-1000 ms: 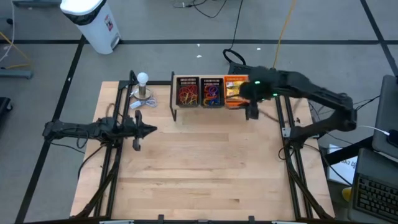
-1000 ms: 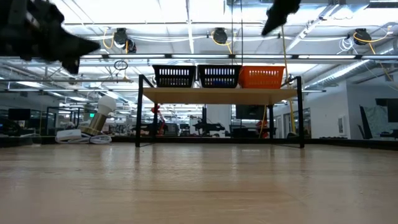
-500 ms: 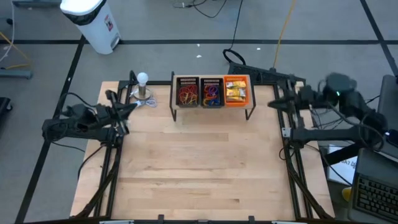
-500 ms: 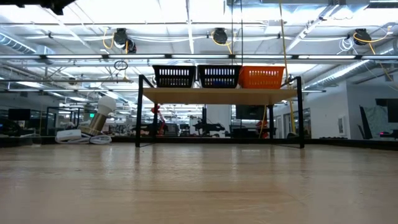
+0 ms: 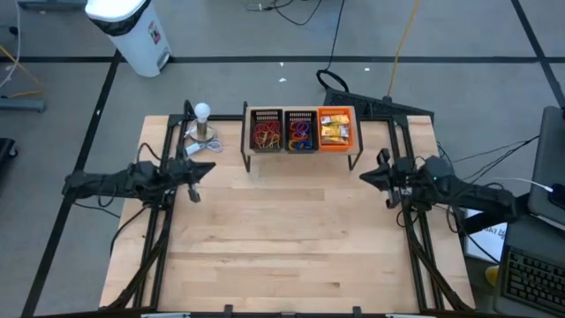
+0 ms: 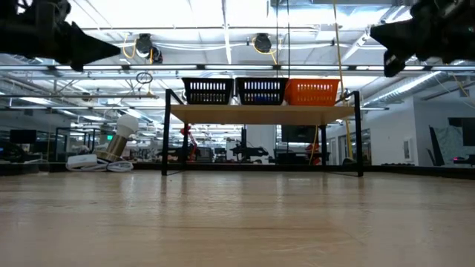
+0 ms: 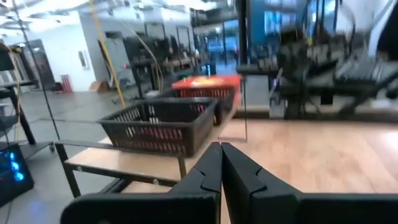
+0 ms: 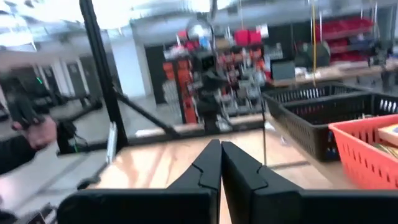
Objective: Pick & Place Office Desk Supplies
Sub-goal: Return to Home Position
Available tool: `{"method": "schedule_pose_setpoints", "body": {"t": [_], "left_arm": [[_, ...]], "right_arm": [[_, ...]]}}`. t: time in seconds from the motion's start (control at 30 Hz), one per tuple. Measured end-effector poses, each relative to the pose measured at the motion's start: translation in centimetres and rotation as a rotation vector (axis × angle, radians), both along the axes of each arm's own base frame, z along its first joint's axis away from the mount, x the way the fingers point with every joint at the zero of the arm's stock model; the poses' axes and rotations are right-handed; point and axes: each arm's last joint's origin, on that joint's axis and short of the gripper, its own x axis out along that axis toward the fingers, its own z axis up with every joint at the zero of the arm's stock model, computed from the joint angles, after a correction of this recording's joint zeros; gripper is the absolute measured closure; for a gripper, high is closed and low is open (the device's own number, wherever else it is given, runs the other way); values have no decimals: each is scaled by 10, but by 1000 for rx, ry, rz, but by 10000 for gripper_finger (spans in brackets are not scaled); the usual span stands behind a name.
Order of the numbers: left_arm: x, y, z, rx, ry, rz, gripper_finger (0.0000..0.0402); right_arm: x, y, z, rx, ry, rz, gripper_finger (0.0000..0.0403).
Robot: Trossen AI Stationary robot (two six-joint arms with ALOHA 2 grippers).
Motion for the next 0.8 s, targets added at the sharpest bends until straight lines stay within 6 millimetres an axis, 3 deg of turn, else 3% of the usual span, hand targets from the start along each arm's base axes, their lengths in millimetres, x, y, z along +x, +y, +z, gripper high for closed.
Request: {"method": "schedule_pose_setpoints", "body": {"t": [0.13, 0.3, 0.4, 0.47, 0.6, 0.8], "left_arm": [[-10, 0, 5, 3, -94, -7, 400], [-9, -2, 5, 21, -76, -85, 400], [-2, -2, -22, -1, 23, -83, 401], [3, -2, -37, -15, 35, -76, 401], [8, -3, -42, -21, 39, -119, 401], [9, -1, -46, -41, 82, -91, 401]], "right_arm": [[-4, 0, -15, 42, -64, -11, 402], [-1, 1, -21, 45, -23, 0, 402], [3, 1, -36, 4, 18, -8, 403], [3, 0, -34, 0, -28, -58, 403], [5, -2, -46, 4, 92, -119, 403], [4, -1, -43, -14, 59, -84, 403]]}}
